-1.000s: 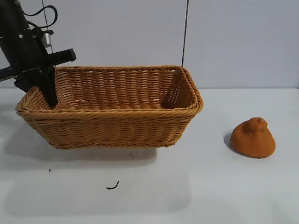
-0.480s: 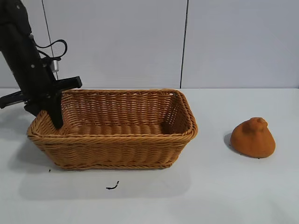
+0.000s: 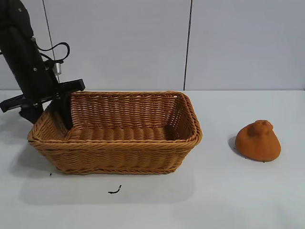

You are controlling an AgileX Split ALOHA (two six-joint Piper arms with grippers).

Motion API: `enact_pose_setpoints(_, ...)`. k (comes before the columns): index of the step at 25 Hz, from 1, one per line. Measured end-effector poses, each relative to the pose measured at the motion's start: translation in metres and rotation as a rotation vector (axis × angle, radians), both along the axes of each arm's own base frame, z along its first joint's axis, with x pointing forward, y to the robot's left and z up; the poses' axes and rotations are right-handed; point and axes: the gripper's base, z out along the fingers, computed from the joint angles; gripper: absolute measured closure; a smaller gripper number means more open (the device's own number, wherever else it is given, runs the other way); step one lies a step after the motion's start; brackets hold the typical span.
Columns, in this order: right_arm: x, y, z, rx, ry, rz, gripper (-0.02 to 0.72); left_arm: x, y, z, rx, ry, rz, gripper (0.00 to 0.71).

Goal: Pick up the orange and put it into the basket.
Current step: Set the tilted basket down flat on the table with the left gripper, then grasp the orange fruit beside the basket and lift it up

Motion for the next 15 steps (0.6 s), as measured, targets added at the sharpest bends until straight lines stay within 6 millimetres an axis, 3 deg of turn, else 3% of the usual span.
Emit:
enact_pose_setpoints(9, 0.000, 0.000, 0.000, 0.000, 0.000, 0.000, 0.055, 0.004, 0.011, 0.095, 0.111, -0.224, -0.055, 0.017)
enact_pose_setpoints(11, 0.000, 0.000, 0.000, 0.000, 0.000, 0.000, 0.055, 0.005, 0.020, 0.106, 0.154, -0.260, -0.045, 0.017)
enact_pose_setpoints(15, 0.000, 0.000, 0.000, 0.000, 0.000, 0.000, 0.055, 0.007, 0.049, 0.108, 0.231, -0.261, 0.003, 0.016)
